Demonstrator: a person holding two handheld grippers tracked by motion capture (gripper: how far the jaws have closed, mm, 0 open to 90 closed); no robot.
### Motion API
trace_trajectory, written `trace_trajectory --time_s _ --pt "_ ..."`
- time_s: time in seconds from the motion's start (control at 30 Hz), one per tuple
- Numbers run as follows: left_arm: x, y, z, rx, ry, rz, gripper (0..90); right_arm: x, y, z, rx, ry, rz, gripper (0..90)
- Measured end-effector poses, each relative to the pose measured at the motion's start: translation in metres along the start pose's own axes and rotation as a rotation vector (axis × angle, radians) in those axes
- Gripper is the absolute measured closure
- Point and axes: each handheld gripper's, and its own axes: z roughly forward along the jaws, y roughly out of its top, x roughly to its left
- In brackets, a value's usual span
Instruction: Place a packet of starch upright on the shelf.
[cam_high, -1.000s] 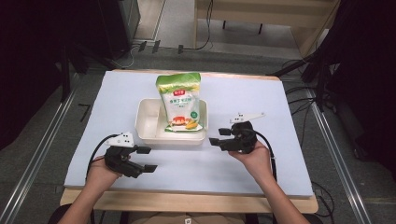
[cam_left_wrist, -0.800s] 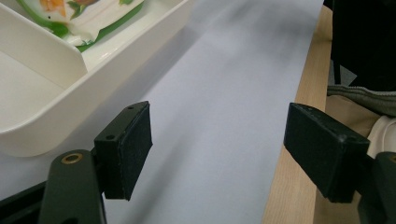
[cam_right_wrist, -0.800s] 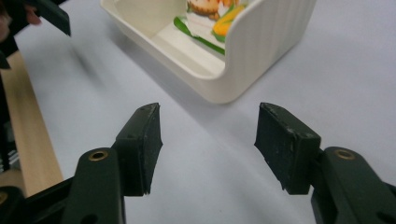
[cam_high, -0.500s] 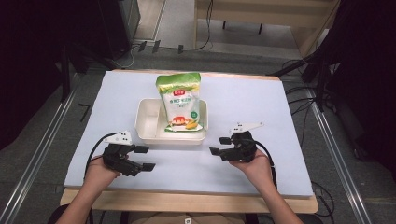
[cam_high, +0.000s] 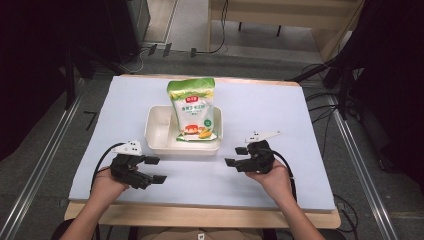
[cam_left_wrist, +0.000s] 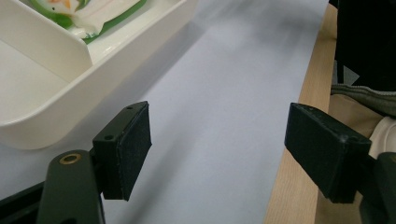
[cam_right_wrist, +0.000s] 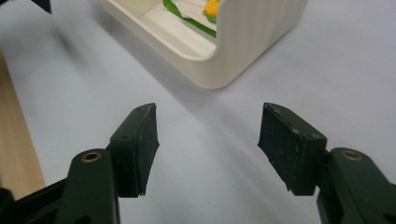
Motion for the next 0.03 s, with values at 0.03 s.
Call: trace_trajectory --time_s 0.03 --pt "0.0001 -0.0001 0.0003 -0.003 -0.001 -0.001 23.5 -0.0003 -0.0002 0.0007 0.007 -0.01 -0.01 38.7"
